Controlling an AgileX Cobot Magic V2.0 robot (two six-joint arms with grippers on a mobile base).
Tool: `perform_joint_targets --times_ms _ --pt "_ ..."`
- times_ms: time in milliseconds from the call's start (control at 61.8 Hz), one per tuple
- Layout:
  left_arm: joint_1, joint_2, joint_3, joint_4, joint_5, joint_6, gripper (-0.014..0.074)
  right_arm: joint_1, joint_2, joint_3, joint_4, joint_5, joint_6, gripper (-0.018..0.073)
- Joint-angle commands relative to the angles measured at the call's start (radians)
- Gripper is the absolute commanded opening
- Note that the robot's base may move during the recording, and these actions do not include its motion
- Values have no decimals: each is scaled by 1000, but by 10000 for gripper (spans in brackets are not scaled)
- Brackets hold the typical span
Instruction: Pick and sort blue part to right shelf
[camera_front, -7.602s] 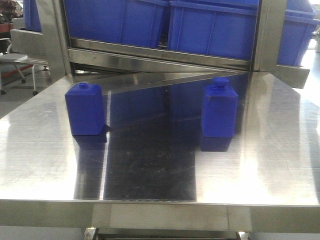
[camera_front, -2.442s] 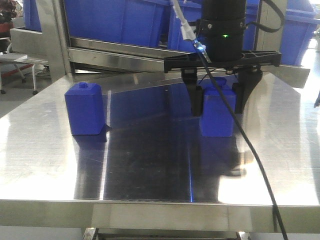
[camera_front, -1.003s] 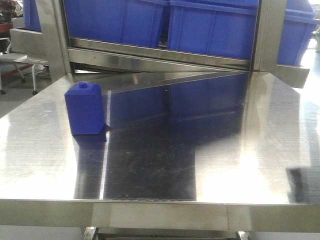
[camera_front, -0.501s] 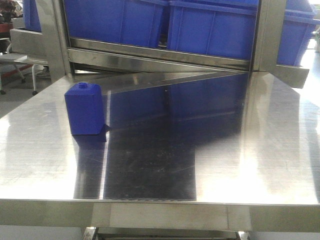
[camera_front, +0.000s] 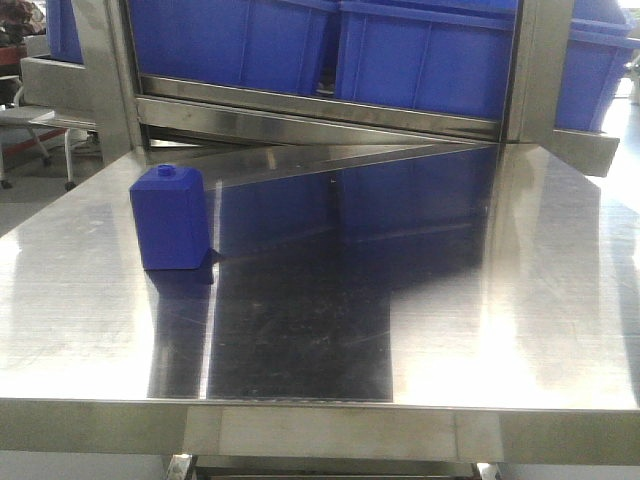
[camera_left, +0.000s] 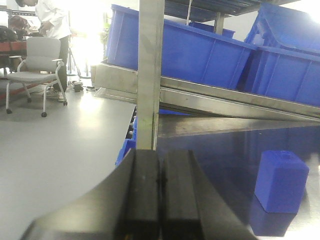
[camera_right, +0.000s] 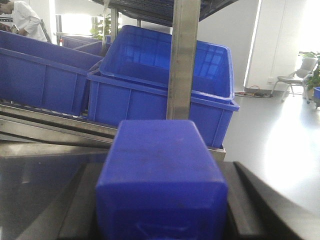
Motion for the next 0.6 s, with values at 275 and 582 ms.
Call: perform_joint_targets --times_ms 275,582 --pt "-5 -23 21 -9 -91 -5 124 -6 8 -23 -10 -86 2 414" --pt "-5 -23 21 -9 -91 -5 124 -6 8 -23 -10 -86 2 414"
